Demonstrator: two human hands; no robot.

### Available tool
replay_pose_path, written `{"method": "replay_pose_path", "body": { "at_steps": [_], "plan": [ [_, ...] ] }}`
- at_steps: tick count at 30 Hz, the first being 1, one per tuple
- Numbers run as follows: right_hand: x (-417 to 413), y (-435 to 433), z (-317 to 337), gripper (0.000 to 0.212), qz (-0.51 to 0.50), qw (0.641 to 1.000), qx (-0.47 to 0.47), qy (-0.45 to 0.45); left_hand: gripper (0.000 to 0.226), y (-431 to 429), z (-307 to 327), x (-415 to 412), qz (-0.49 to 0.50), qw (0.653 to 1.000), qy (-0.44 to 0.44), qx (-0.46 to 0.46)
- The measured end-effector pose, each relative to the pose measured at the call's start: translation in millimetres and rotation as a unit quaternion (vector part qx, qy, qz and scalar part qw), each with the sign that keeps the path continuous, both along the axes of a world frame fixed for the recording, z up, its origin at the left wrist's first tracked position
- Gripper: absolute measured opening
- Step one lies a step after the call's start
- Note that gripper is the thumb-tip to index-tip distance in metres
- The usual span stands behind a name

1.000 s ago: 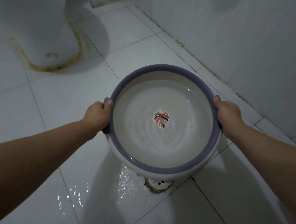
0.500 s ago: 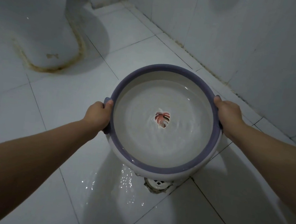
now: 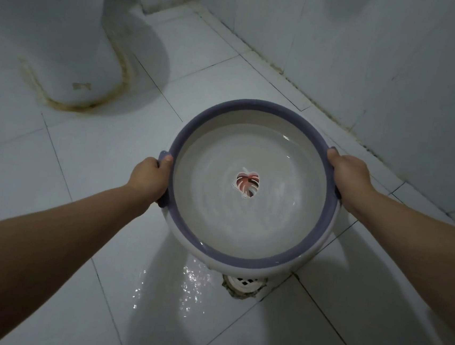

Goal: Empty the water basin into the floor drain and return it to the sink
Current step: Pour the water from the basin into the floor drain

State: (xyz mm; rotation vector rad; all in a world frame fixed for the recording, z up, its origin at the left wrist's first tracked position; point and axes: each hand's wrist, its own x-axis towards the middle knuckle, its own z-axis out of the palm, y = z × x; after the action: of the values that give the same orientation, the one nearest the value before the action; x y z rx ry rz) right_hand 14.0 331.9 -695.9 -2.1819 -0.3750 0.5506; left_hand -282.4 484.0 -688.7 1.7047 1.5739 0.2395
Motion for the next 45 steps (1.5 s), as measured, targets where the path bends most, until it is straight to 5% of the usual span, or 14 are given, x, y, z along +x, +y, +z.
{"method": "replay_pose_path", "body": {
  "at_steps": [45],
  "plan": [
    [-3.5, -0.1, 8.4, 0.040, 0.011, 1.000, 0.026, 0.014, 0.055, 0.9, 3.0, -4.5, 0.005, 1.000, -0.007, 0.009]
  ]
}}
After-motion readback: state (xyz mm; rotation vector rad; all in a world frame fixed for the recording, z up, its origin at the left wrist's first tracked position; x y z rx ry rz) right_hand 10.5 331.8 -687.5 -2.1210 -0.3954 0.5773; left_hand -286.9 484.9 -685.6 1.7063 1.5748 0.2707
